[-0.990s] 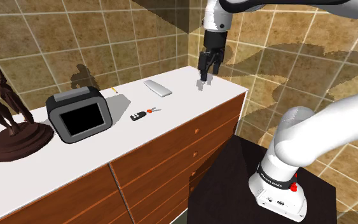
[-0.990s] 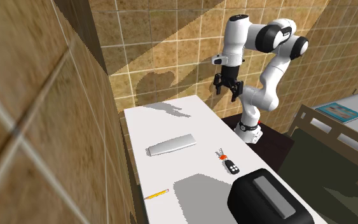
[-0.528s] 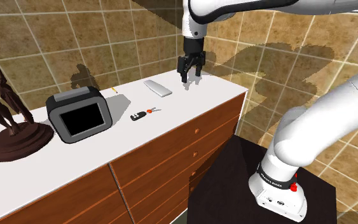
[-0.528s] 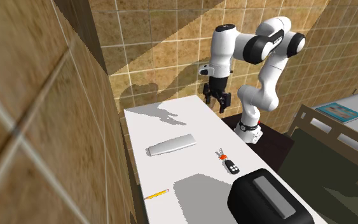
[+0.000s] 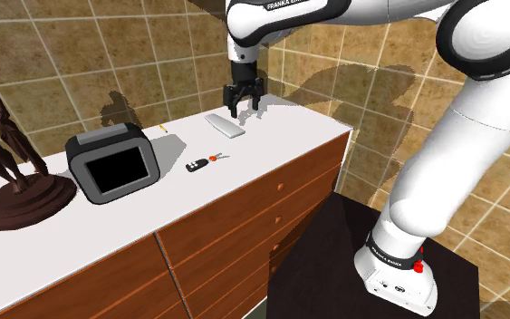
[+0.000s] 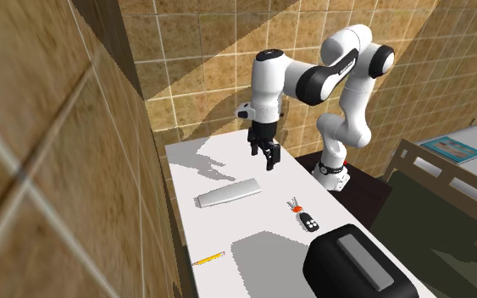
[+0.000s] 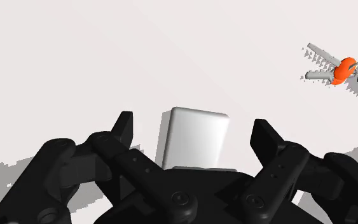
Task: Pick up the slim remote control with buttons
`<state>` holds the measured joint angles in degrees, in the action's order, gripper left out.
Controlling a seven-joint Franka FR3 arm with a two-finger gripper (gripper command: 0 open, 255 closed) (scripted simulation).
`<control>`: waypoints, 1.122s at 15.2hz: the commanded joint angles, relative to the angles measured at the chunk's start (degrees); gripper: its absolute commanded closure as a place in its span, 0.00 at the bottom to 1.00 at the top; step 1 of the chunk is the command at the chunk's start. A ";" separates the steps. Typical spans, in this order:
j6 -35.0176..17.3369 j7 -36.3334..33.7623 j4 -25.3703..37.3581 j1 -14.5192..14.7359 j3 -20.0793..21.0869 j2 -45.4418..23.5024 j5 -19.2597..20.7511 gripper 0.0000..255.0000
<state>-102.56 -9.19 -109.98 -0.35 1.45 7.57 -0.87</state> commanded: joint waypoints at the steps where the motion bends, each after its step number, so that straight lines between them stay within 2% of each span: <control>1: -0.38 -1.18 3.83 -0.08 0.10 -4.36 0.31 0.00; 10: 1.63 -5.33 25.67 -0.17 -0.39 -24.75 1.57 0.00; 17: -4.08 -5.38 20.28 -0.18 -0.41 -25.06 1.59 0.00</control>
<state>-105.59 -14.59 -88.65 -0.51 1.05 -17.51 0.72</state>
